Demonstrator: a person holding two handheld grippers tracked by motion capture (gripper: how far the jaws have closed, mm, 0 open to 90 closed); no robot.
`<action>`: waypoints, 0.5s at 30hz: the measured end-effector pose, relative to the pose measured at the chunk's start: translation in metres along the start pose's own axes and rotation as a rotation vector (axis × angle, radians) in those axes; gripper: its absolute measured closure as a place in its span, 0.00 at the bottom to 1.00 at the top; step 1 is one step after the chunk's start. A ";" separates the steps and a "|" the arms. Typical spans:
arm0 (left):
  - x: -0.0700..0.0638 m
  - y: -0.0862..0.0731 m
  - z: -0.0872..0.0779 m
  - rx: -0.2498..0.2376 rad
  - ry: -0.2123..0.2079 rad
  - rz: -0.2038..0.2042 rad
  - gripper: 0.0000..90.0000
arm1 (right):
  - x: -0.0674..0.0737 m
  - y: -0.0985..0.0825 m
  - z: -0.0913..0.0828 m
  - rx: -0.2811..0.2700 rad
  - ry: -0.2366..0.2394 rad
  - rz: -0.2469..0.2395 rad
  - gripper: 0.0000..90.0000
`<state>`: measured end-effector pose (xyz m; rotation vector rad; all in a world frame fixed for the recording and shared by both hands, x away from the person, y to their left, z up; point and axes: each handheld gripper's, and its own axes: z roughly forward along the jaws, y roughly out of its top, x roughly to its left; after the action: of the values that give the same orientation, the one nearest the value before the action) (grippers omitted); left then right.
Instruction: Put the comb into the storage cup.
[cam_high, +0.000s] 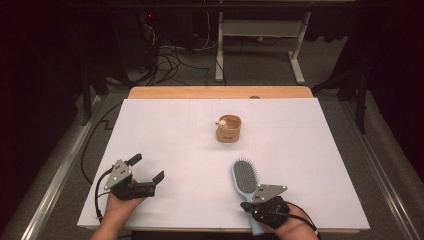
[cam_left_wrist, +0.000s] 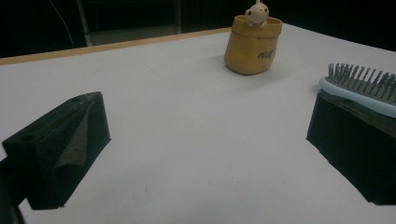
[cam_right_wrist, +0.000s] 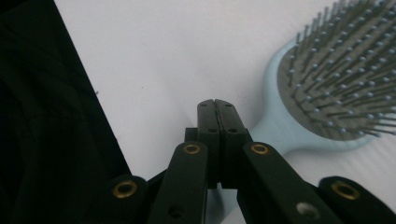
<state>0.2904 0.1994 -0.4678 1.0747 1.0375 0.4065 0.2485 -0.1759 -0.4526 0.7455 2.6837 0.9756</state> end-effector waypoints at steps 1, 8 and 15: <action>0.000 0.000 0.000 -0.004 -0.003 0.002 0.00 | -0.001 -0.001 -0.001 0.001 -0.005 0.004 1.00; 0.000 0.002 -0.001 -0.006 -0.007 -0.002 0.00 | -0.006 -0.004 -0.004 0.009 -0.020 0.006 1.00; 0.000 0.003 -0.001 -0.009 -0.010 -0.003 0.00 | -0.011 -0.006 -0.007 0.035 -0.059 0.002 1.00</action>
<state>0.2900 0.2015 -0.4654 1.0661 1.0269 0.4027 0.2533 -0.1899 -0.4508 0.7709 2.6562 0.8956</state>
